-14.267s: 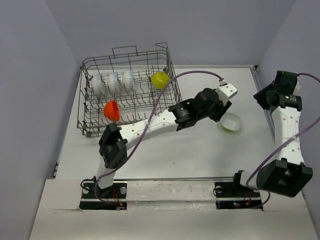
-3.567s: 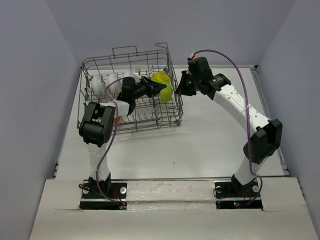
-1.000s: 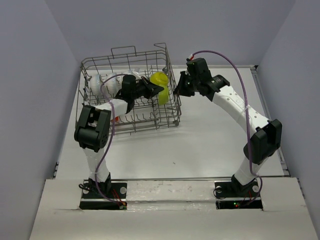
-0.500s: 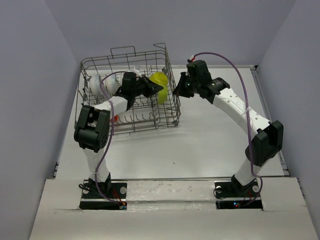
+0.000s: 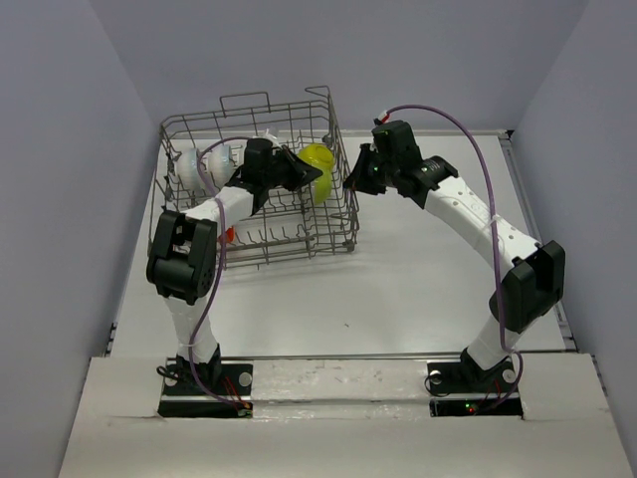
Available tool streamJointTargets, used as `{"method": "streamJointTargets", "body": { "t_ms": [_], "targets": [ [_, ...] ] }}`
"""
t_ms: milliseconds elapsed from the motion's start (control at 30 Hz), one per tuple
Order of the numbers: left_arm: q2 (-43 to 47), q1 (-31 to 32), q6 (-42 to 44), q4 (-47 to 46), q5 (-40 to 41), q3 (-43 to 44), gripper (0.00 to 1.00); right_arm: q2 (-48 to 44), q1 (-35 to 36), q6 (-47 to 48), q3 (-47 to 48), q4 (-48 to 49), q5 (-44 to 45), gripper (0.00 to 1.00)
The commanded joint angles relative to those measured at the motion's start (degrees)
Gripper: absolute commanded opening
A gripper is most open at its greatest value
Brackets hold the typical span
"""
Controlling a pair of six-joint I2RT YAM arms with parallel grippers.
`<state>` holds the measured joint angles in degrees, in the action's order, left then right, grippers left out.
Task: Load the bowls into the dish rack
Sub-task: Place the upside down bowl on the dish rack.
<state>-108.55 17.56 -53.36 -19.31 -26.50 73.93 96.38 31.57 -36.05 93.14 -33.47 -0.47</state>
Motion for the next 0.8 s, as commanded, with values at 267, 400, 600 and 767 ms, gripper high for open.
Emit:
{"method": "streamJointTargets", "body": {
  "t_ms": [267,400,600,767],
  "targets": [
    [2.4,-4.3,13.7,15.0,11.5,1.8,0.00,-1.5,-2.7,2.9,-1.3,-5.7,5.7,0.01],
    [2.6,-4.5,14.7,16.2,11.7,1.9,0.00,-1.2,-2.7,2.9,-1.2,-5.7,5.7,0.01],
    [3.5,-4.7,16.6,18.6,13.4,2.7,0.00,-1.2,-3.2,2.4,-1.5,-5.6,5.7,0.01],
    [3.7,-4.7,18.5,22.2,15.9,3.8,0.02,-1.2,-3.2,2.4,-1.6,-5.4,5.3,0.01]
  ]
}}
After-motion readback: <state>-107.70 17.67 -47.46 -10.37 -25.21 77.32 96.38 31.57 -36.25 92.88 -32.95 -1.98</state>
